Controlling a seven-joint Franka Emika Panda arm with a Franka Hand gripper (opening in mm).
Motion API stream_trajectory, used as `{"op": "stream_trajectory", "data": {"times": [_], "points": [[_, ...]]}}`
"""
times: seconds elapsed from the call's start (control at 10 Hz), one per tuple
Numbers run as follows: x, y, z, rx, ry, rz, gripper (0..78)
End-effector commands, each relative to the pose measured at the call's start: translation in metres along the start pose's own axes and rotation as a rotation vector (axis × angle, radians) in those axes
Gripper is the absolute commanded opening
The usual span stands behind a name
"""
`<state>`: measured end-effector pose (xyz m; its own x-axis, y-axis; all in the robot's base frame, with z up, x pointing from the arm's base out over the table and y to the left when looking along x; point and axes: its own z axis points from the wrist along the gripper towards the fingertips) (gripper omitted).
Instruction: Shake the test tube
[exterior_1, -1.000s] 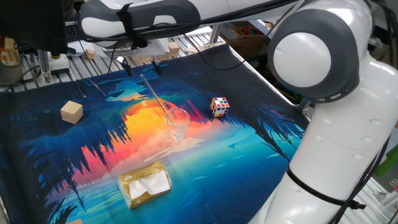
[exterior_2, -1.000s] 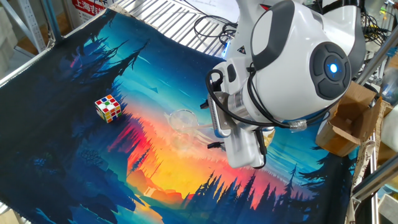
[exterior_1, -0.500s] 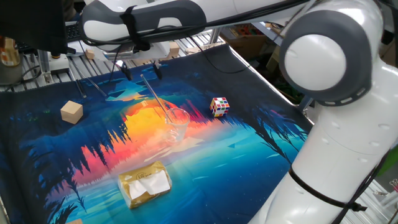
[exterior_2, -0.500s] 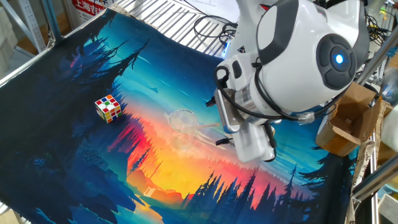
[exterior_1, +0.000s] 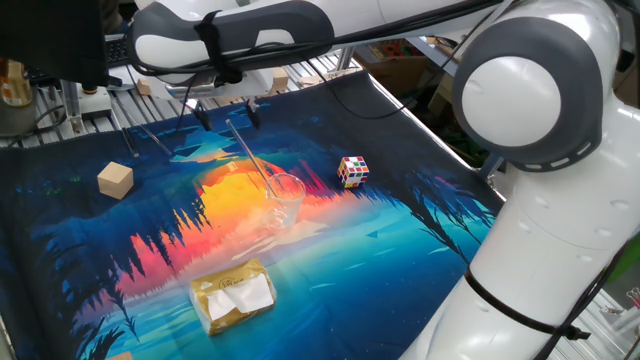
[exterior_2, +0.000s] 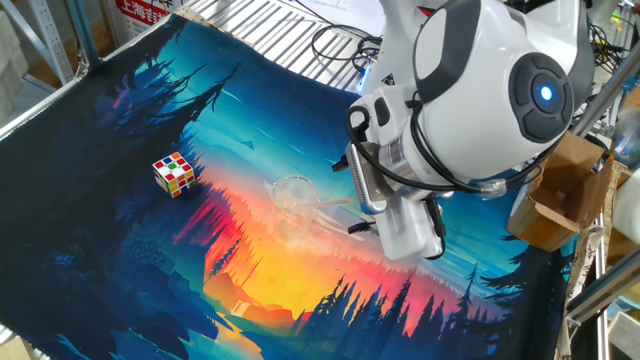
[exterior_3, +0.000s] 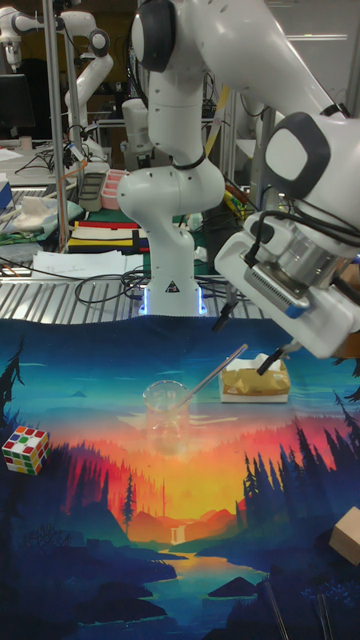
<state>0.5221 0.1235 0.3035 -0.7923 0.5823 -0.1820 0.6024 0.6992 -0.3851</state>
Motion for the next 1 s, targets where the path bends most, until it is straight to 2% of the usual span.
{"op": "stream_trajectory", "data": {"times": [0.1, 0.5, 0.6, 1.0], "points": [[-0.0011, -0.0001, -0.0016, -0.009, 0.003, -0.001, 77.4], [-0.0011, -0.0001, -0.0015, -0.01, 0.004, -0.01, 77.4], [-0.0011, -0.0001, -0.0015, -0.01, 0.004, -0.011, 1.1], [-0.0011, -0.0001, -0.0015, -0.01, 0.004, -0.011, 1.1]]}}
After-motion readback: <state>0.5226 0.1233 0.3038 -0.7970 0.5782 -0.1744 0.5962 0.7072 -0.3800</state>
